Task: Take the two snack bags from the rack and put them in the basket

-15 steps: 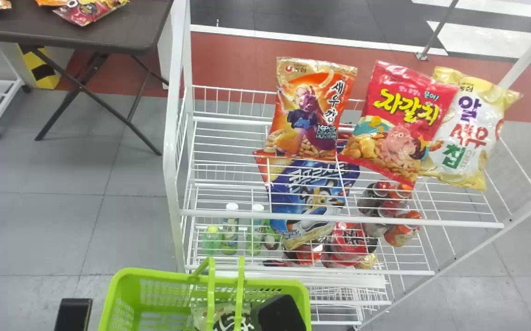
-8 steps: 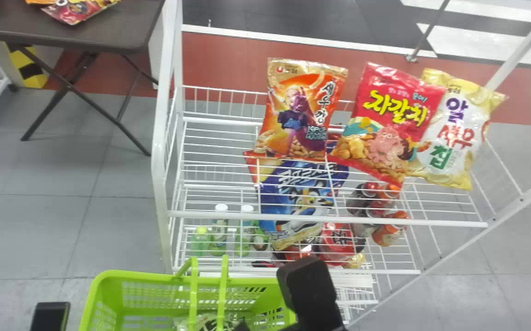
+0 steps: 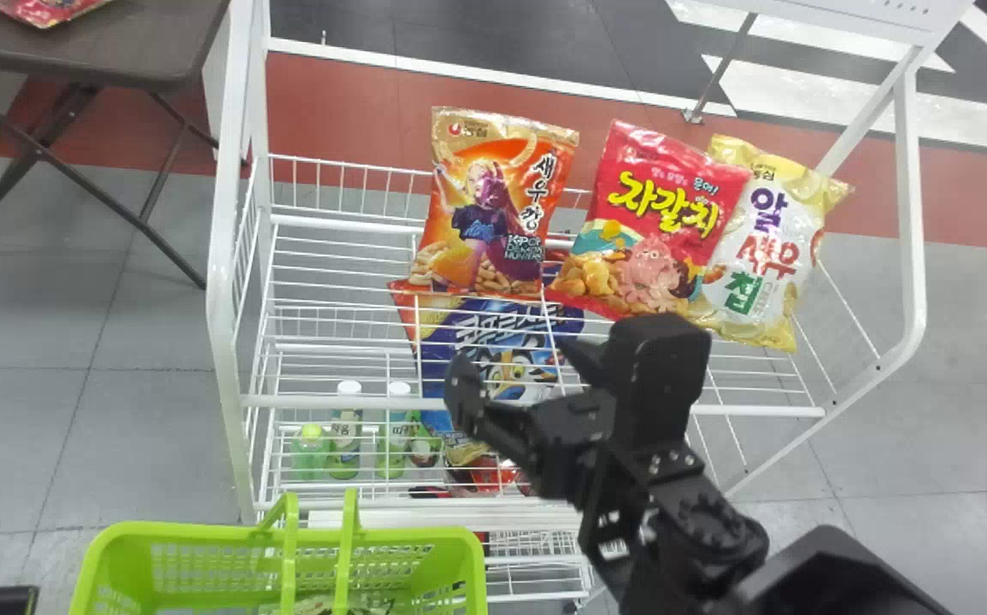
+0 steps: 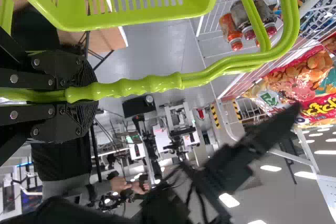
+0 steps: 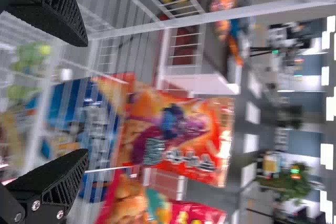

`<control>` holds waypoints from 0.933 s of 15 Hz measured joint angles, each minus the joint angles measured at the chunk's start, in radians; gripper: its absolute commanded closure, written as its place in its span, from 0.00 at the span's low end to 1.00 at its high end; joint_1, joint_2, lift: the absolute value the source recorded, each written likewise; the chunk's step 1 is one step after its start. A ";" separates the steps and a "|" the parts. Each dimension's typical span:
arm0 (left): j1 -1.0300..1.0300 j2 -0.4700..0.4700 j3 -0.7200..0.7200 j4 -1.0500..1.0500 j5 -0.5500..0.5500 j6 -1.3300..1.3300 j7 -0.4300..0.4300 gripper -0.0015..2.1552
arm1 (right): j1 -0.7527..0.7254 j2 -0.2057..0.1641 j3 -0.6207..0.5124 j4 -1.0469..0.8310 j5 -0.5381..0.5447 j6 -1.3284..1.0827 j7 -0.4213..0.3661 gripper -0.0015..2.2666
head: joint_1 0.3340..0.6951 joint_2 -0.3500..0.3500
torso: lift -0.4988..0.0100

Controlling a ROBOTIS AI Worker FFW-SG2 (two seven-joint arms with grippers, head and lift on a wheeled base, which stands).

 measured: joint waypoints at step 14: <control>0.000 0.054 0.017 0.023 0.044 0.004 -0.008 0.85 | -0.423 0.150 0.084 0.486 0.084 -0.090 -0.076 0.06 | 1.00 0.27 | 0.96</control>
